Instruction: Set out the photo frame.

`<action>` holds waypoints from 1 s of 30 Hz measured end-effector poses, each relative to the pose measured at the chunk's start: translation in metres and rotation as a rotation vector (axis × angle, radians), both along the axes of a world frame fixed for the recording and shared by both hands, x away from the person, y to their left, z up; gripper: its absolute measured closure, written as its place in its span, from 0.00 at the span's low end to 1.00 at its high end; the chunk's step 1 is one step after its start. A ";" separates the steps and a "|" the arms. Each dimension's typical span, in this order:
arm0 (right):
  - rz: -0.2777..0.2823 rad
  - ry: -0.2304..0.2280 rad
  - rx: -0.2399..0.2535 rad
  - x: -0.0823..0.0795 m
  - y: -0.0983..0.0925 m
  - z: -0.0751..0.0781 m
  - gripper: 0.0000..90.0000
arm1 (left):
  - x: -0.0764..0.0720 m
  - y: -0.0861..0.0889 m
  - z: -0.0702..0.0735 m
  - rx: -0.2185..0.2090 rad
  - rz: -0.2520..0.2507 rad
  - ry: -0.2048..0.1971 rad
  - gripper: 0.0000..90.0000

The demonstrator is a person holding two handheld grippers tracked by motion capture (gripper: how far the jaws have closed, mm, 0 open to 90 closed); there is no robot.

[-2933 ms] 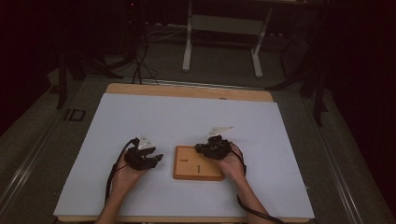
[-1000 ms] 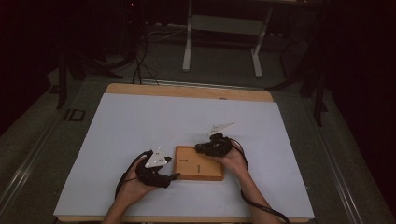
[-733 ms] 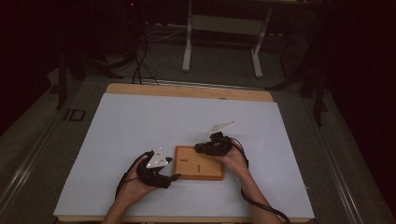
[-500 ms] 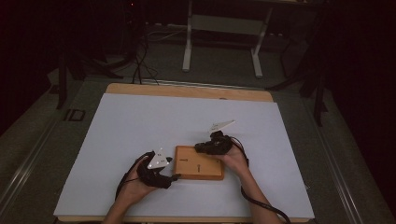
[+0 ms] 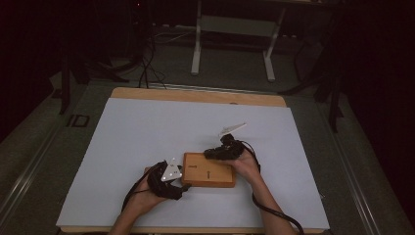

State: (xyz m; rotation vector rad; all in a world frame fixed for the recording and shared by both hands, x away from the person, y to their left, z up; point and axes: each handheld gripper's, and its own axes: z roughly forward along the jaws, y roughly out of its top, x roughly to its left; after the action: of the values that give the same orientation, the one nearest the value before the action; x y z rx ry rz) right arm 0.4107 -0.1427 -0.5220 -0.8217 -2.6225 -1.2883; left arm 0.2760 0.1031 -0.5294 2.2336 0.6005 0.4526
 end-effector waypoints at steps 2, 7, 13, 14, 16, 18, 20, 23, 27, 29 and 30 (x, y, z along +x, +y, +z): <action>-0.004 0.008 0.001 0.000 0.000 0.000 0.93 | 0.000 0.000 0.000 0.003 0.003 -0.007 0.31; -0.017 0.023 -0.001 0.002 0.001 0.001 0.93 | 0.001 0.000 -0.001 -0.003 0.006 -0.015 0.30; -0.029 0.051 0.002 0.004 0.001 0.001 0.93 | 0.002 -0.004 -0.003 0.006 0.006 -0.022 0.27; -0.030 0.051 0.003 0.005 0.001 0.001 0.93 | 0.002 -0.005 -0.004 0.009 0.005 -0.032 0.27; -0.032 0.059 0.002 0.006 0.001 0.001 0.93 | 0.002 -0.007 -0.004 0.015 0.005 -0.045 0.26; -0.036 0.065 0.001 0.006 0.001 0.001 0.93 | 0.002 -0.009 -0.004 0.014 0.004 -0.056 0.25; -0.037 0.070 0.000 0.007 0.001 0.002 0.93 | 0.002 -0.009 -0.004 0.015 0.006 -0.064 0.24; -0.038 0.078 -0.002 0.008 0.001 0.002 0.93 | 0.002 -0.010 -0.004 0.017 0.006 -0.069 0.24; -0.036 0.088 -0.004 0.009 0.002 0.002 0.93 | 0.001 -0.012 -0.005 0.022 0.009 -0.084 0.23; -0.036 0.095 -0.005 0.010 0.001 0.002 0.93 | 0.001 -0.013 -0.006 0.054 0.014 -0.103 0.22; -0.037 0.101 -0.005 0.010 0.001 0.003 0.93 | 0.001 -0.015 -0.007 0.068 0.023 -0.110 0.23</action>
State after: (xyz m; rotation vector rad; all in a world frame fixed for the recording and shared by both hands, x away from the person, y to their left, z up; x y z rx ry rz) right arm 0.4210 -0.1413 -0.5194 -0.9152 -2.5451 -1.2160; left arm 0.2765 0.0885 -0.5364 2.2513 0.5606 0.6121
